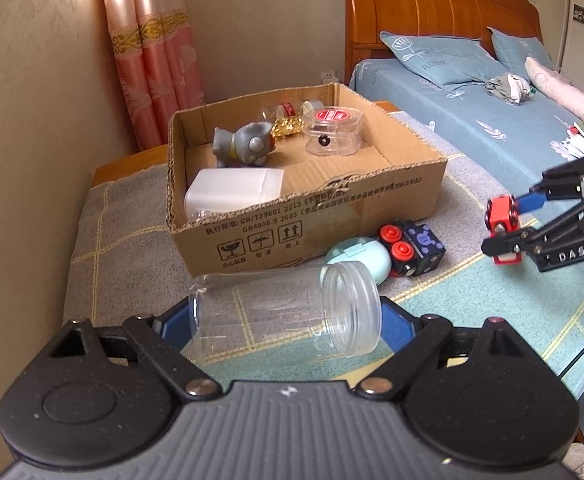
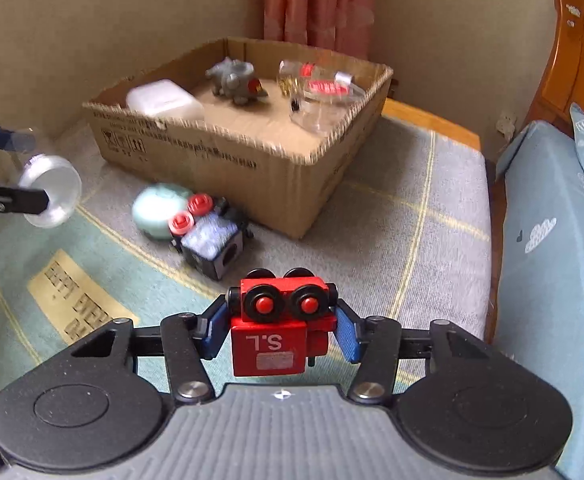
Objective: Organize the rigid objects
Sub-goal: 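Carry the jar and train car into the cardboard box and open both tools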
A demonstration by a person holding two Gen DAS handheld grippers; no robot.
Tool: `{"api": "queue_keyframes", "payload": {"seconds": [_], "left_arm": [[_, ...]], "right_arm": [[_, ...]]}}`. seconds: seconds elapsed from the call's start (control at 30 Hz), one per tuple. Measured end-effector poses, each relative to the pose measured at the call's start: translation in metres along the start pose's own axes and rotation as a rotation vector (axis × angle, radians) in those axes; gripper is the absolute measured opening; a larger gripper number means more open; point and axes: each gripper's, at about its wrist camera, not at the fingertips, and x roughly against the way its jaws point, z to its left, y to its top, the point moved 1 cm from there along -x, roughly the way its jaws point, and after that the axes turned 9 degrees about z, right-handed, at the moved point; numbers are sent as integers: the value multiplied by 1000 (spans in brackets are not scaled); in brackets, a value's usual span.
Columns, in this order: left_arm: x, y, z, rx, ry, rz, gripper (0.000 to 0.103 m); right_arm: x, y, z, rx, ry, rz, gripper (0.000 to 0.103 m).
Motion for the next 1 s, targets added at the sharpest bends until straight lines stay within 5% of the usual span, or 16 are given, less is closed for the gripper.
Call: {"api": "queue_keyframes", "payload": {"seconds": [0.3,0.5,0.8,1.0], "left_arm": [[19,33,-1,-56,-12,-72,91],[18,78,1,-116,27,-132,91],[-35,145,4,-82,-17,-117,91],[-52,142,11,-14,-18,-92,93]], "right_arm": [[34,63,4,53,-6,-139,59],[19,99,5,43,11,-145,59],[0,103,13,44,8,-109,59],[-3,104,12,42,-8,-96,59]]}}
